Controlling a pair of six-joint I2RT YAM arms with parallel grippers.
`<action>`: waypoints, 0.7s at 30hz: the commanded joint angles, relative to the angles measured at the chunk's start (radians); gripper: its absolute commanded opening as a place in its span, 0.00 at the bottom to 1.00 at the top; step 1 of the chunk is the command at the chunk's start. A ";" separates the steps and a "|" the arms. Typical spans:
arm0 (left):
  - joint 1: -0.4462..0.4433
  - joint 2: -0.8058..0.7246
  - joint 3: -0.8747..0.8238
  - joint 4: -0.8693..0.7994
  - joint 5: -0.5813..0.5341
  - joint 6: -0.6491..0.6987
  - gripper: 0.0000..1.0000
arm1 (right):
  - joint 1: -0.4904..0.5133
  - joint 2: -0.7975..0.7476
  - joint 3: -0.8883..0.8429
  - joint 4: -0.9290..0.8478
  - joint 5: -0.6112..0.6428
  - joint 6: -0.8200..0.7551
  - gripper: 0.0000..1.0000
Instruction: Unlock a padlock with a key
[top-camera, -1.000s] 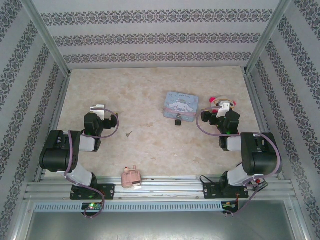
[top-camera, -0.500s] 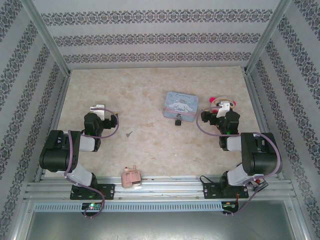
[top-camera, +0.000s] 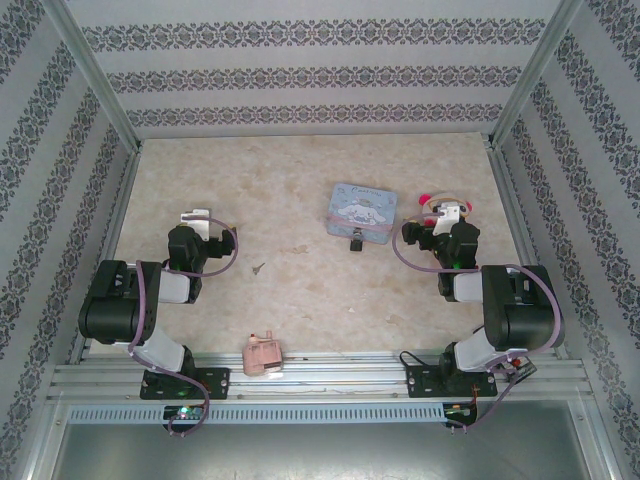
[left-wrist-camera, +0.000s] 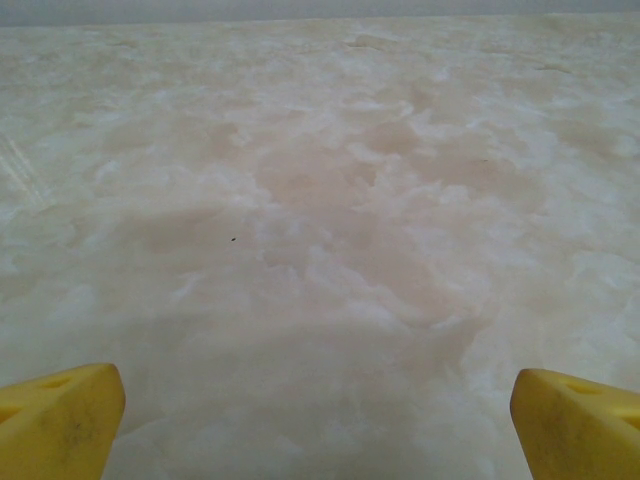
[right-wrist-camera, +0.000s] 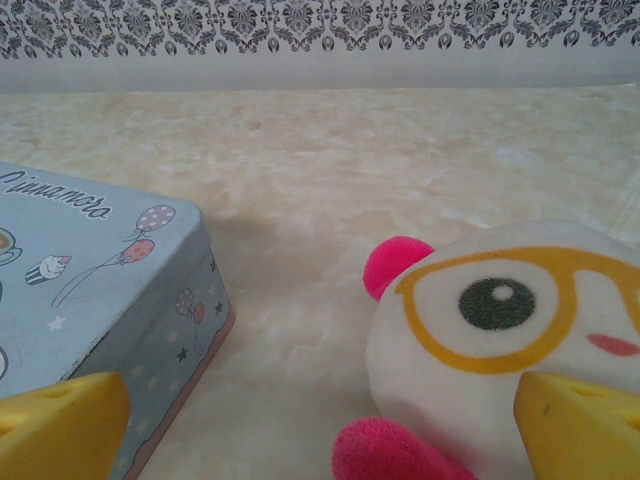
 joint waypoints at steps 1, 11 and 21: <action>0.013 -0.051 0.001 0.026 -0.013 -0.010 0.99 | 0.010 0.001 0.014 0.014 0.008 0.001 0.98; 0.013 -0.329 0.044 -0.239 -0.108 -0.074 0.99 | 0.018 -0.114 0.066 -0.181 0.066 0.008 0.98; 0.009 -0.510 0.194 -0.560 -0.103 -0.320 0.99 | 0.075 -0.343 0.172 -0.516 0.228 0.100 0.98</action>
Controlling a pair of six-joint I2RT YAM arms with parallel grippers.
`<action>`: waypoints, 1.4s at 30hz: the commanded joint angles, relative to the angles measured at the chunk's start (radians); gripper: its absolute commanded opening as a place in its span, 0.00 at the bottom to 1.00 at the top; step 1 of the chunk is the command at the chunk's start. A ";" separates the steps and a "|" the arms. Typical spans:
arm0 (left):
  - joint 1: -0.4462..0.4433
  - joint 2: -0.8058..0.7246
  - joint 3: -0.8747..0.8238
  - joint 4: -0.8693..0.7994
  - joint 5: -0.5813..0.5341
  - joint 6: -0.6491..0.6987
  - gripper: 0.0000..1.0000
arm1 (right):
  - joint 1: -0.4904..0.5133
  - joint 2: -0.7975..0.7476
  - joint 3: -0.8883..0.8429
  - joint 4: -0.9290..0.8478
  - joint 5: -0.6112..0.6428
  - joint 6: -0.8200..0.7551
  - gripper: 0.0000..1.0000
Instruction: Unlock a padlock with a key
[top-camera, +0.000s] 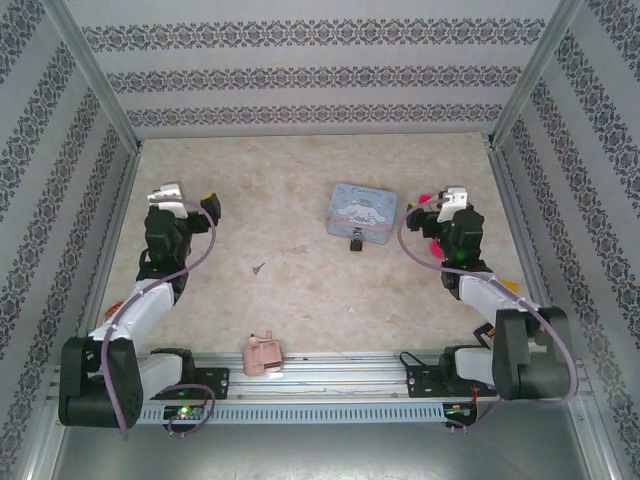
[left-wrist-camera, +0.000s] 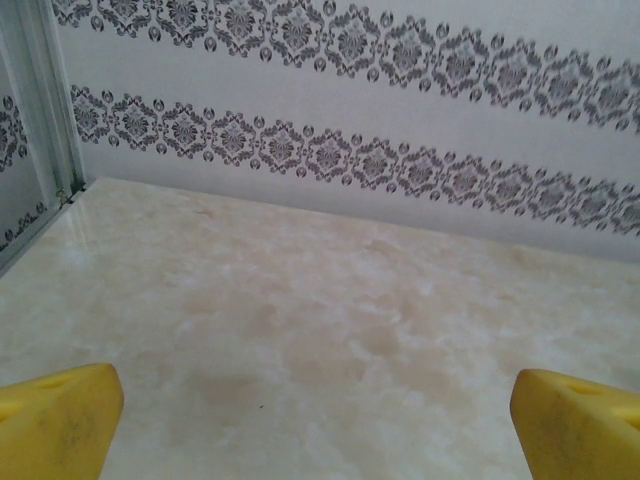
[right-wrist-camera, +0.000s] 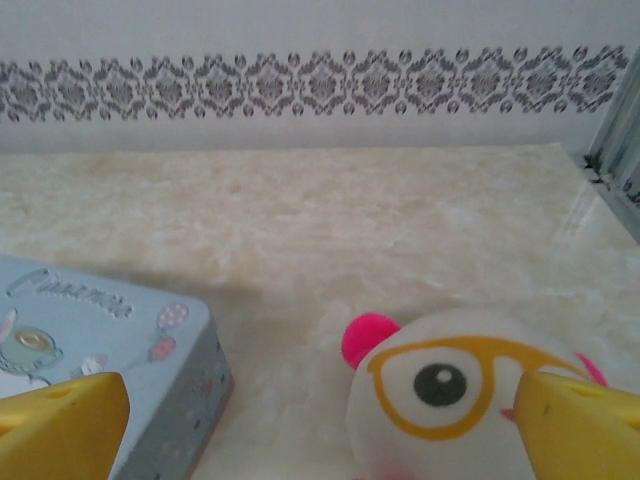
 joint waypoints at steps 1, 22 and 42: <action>0.007 -0.044 0.047 -0.157 0.009 -0.143 0.99 | 0.024 -0.062 0.070 -0.182 0.088 0.081 0.98; -0.414 0.406 0.409 -0.310 0.112 -0.390 0.99 | 0.291 0.209 0.506 -0.810 0.170 0.516 0.96; -0.559 0.896 0.816 -0.386 0.212 -0.362 0.71 | 0.283 0.387 0.558 -0.819 0.071 0.549 0.78</action>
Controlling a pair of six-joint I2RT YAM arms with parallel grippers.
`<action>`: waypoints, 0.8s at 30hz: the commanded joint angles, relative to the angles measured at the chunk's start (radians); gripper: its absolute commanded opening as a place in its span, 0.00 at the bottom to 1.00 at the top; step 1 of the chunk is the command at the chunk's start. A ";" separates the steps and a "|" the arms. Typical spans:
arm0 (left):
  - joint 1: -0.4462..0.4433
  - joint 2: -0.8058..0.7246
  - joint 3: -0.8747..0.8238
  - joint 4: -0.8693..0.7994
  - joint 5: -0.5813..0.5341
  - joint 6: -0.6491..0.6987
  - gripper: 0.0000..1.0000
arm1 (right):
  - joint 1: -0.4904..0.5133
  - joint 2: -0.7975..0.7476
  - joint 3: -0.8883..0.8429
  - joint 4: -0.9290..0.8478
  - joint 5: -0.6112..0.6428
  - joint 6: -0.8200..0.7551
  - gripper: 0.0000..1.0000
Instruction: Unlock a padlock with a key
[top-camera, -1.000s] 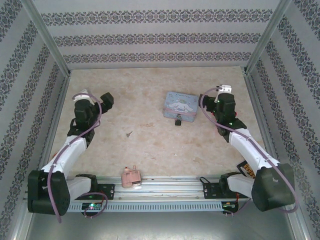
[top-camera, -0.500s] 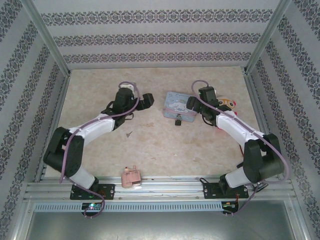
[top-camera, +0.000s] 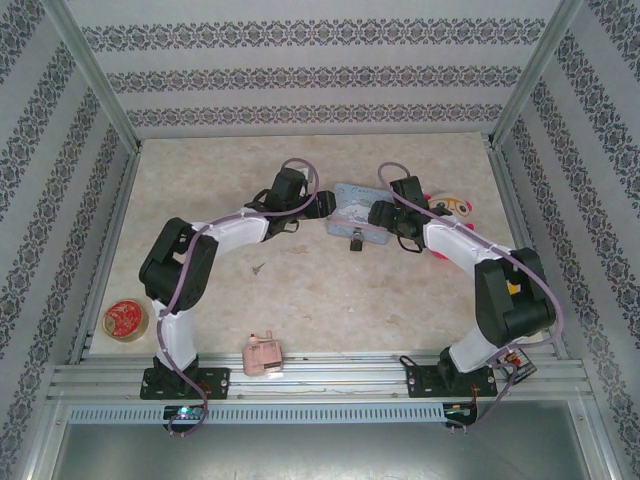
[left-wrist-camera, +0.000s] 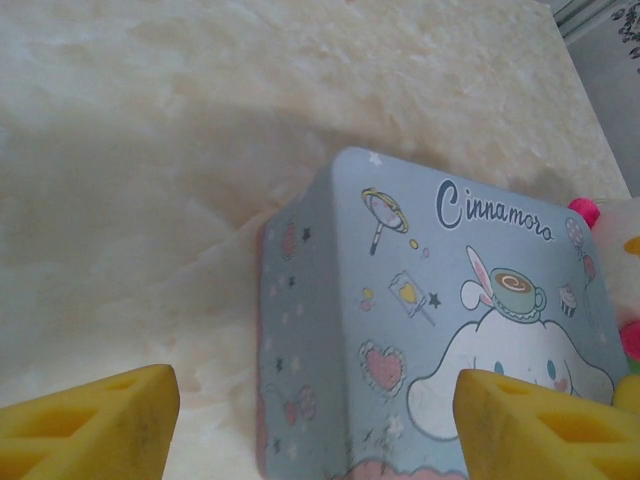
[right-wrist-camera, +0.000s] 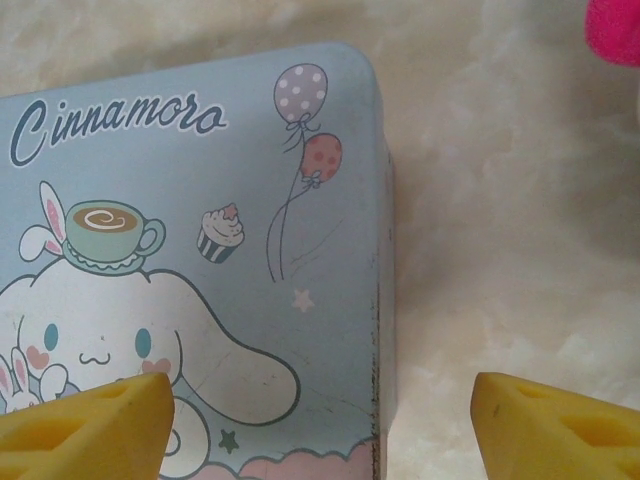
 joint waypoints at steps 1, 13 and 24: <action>-0.024 0.059 0.064 -0.037 0.030 0.009 0.71 | -0.004 0.033 0.044 -0.008 -0.030 0.001 0.78; -0.035 0.066 0.033 -0.017 -0.013 -0.021 0.53 | 0.026 0.191 0.183 0.001 -0.183 -0.084 0.67; -0.032 -0.212 -0.316 0.127 -0.216 -0.141 0.35 | 0.164 0.312 0.326 0.008 -0.321 -0.051 0.60</action>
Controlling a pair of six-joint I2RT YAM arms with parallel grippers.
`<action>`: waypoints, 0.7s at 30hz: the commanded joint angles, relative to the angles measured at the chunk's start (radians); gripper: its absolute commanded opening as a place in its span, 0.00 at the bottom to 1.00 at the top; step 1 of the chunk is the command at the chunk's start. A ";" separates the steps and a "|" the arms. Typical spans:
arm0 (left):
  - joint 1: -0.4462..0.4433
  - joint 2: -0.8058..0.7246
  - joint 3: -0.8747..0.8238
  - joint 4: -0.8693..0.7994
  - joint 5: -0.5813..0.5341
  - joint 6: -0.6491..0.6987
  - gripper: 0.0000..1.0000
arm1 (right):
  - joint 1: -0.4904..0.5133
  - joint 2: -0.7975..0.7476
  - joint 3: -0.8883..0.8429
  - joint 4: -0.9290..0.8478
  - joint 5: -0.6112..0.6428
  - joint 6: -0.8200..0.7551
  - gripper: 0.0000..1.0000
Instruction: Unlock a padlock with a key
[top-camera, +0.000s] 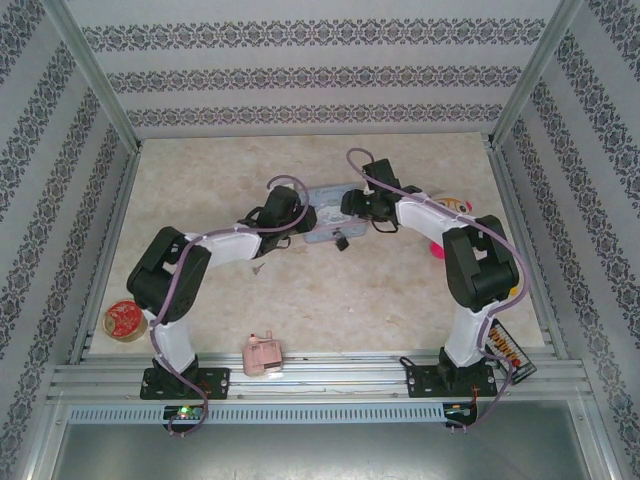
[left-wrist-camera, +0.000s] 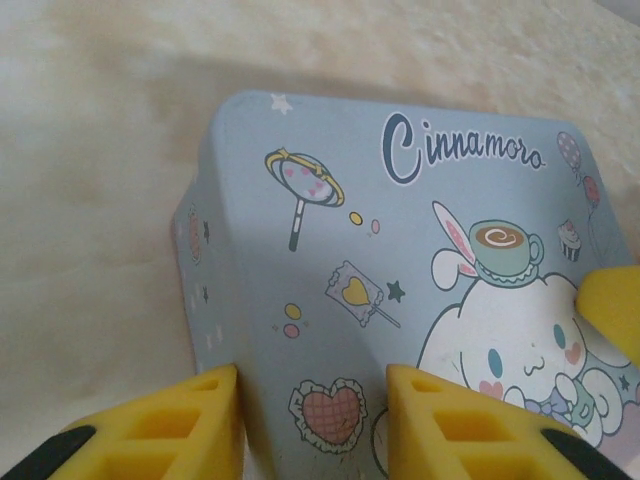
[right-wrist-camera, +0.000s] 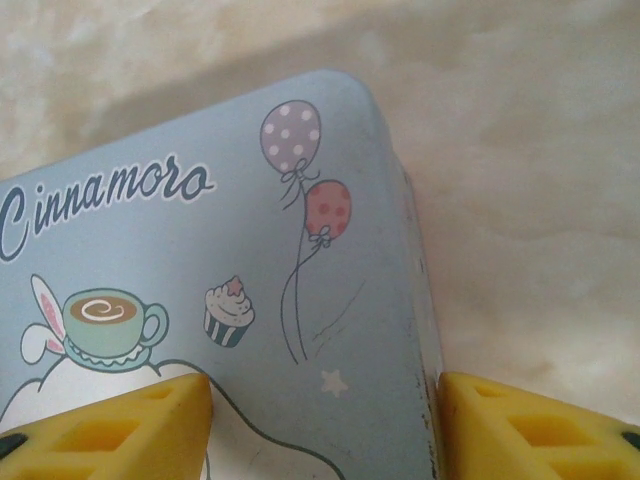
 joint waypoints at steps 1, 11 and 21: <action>-0.020 -0.087 -0.078 0.063 -0.055 -0.040 0.35 | 0.086 0.039 0.045 0.013 -0.144 0.038 0.59; 0.037 -0.112 -0.143 0.085 -0.044 -0.072 0.34 | 0.170 0.105 0.095 0.028 -0.155 0.107 0.60; 0.067 -0.106 -0.120 0.086 -0.023 -0.081 0.41 | 0.176 0.157 0.191 -0.010 -0.127 0.076 0.65</action>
